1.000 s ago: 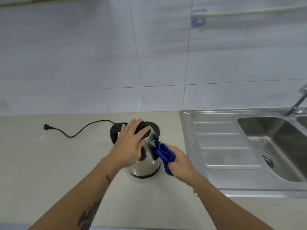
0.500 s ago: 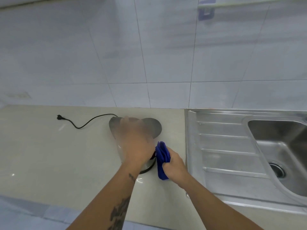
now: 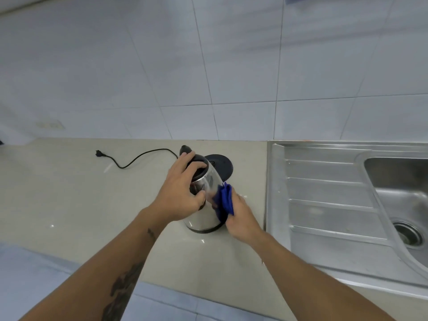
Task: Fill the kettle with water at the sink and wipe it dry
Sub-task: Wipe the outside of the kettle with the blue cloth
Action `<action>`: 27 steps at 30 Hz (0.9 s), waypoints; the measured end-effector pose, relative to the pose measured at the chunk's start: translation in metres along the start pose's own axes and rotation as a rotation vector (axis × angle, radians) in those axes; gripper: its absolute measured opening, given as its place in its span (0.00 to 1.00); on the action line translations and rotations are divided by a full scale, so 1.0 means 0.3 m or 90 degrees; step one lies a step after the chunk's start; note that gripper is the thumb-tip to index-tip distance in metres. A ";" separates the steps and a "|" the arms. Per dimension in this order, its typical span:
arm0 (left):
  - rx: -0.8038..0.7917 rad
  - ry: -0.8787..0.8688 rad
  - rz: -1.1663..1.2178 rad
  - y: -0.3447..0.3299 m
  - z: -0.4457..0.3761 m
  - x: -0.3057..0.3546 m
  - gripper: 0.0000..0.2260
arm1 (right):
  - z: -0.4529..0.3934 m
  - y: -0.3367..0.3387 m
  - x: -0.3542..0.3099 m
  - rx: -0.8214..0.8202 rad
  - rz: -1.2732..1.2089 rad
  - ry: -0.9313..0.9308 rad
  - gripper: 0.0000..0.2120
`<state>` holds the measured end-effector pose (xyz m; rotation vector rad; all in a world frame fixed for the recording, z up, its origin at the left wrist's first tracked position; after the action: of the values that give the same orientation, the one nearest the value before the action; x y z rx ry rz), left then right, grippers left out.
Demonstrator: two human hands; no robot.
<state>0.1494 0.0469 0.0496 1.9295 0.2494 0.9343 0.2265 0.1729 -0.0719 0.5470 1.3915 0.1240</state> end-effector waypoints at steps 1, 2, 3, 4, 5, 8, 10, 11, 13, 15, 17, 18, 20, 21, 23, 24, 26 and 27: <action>-0.007 0.001 0.003 0.003 -0.001 -0.001 0.28 | -0.013 0.018 -0.019 0.004 0.012 -0.006 0.34; -0.012 0.003 0.004 0.007 -0.003 -0.002 0.28 | -0.031 0.037 -0.050 0.022 0.030 0.005 0.35; -0.016 0.002 0.004 0.011 -0.005 -0.002 0.28 | -0.042 0.051 -0.094 0.042 0.055 0.034 0.37; -0.021 -0.001 0.005 0.014 -0.005 -0.002 0.28 | -0.051 0.058 -0.136 0.063 0.070 0.070 0.39; -0.027 -0.004 0.007 0.018 -0.004 -0.003 0.28 | -0.049 0.058 -0.168 0.071 0.096 0.092 0.40; -0.047 -0.011 0.007 0.035 0.008 -0.015 0.29 | -0.031 0.026 -0.162 0.083 0.167 0.125 0.42; -0.064 -0.013 0.003 0.047 0.018 -0.027 0.31 | -0.013 0.009 -0.111 0.065 0.151 0.082 0.43; -0.076 -0.014 -0.001 0.052 0.023 -0.030 0.33 | -0.006 0.004 -0.095 0.051 0.123 0.056 0.42; -0.100 -0.014 -0.004 0.060 0.033 -0.037 0.35 | 0.000 0.002 -0.096 0.047 0.062 0.034 0.39; -0.113 -0.017 -0.004 0.072 0.041 -0.049 0.36 | -0.008 0.012 -0.138 0.076 0.084 0.056 0.37; -0.120 -0.036 -0.016 0.083 0.048 -0.063 0.37 | -0.020 0.022 -0.195 0.112 0.167 0.098 0.39; -0.123 -0.049 -0.023 0.086 0.051 -0.068 0.37 | -0.023 0.018 -0.217 0.121 0.202 0.110 0.40; -0.124 -0.062 -0.031 0.087 0.055 -0.090 0.39 | 0.001 -0.008 -0.252 0.150 0.254 0.118 0.42; -0.117 -0.061 -0.026 0.088 0.057 -0.104 0.40 | 0.023 -0.030 -0.259 0.172 0.269 0.131 0.43; -0.097 -0.068 -0.012 0.090 0.059 -0.124 0.41 | 0.075 -0.093 -0.239 0.213 0.294 0.179 0.47; -0.090 -0.075 -0.007 0.090 0.059 -0.131 0.41 | 0.094 -0.121 -0.214 0.231 0.313 0.202 0.50; -0.084 -0.089 0.002 0.091 0.054 -0.139 0.41 | 0.107 -0.148 -0.166 0.247 0.359 0.218 0.53; -0.085 -0.094 0.006 0.092 0.051 -0.143 0.41 | 0.106 -0.149 -0.159 0.255 0.370 0.215 0.53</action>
<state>0.1250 -0.0004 0.0466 1.8675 0.0898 0.7908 0.2373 0.1059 -0.0462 1.3070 1.5562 0.4271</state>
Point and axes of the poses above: each hand's wrist, its own z-axis away from the middle knuckle, its own y-axis out of the back of the hand, x = y × z, the point moved 6 cm from there along -z, towards the middle knuckle, and after that the axes turned 5 degrees about z, right-handed, at the moved point
